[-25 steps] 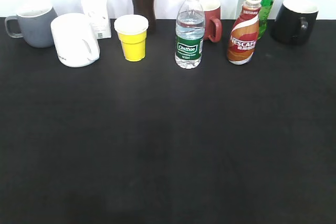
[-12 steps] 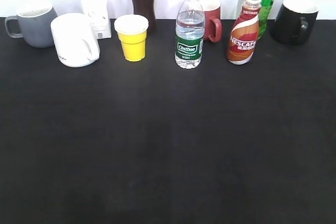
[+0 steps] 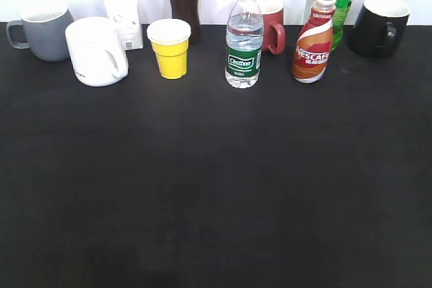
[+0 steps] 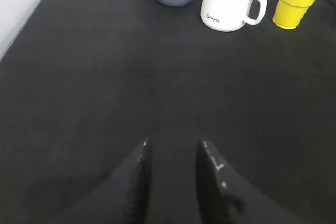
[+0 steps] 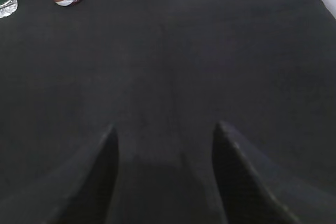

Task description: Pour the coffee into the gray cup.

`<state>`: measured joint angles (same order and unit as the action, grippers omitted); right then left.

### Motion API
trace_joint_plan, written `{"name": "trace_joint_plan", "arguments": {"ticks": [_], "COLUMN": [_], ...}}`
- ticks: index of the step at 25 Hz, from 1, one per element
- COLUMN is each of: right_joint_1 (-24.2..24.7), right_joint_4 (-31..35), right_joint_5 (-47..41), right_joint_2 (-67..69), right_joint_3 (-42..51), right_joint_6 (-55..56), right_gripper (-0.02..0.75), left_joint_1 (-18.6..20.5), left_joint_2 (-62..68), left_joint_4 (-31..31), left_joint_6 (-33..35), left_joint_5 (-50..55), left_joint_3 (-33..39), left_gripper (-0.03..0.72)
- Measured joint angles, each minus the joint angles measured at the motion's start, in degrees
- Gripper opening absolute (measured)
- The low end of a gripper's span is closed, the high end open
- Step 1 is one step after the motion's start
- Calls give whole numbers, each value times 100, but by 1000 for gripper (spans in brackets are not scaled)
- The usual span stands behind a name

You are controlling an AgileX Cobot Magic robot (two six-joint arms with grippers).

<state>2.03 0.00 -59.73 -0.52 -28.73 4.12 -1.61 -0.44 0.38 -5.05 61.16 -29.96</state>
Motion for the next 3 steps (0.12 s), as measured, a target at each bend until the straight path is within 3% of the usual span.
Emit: {"name": "trace_joint_plan", "arguments": {"ticks": [3], "right_joint_1": [0], "right_joint_4": [0], "right_joint_5": [0], "right_joint_2": [0], "right_joint_3": [0], "right_joint_6": [0], "right_gripper": [451], "left_joint_1": [0], "left_joint_2": [0], "left_joint_4": [0], "left_joint_6": [0], "left_joint_5": [0], "left_joint_3": [0], "left_gripper": [230]}}
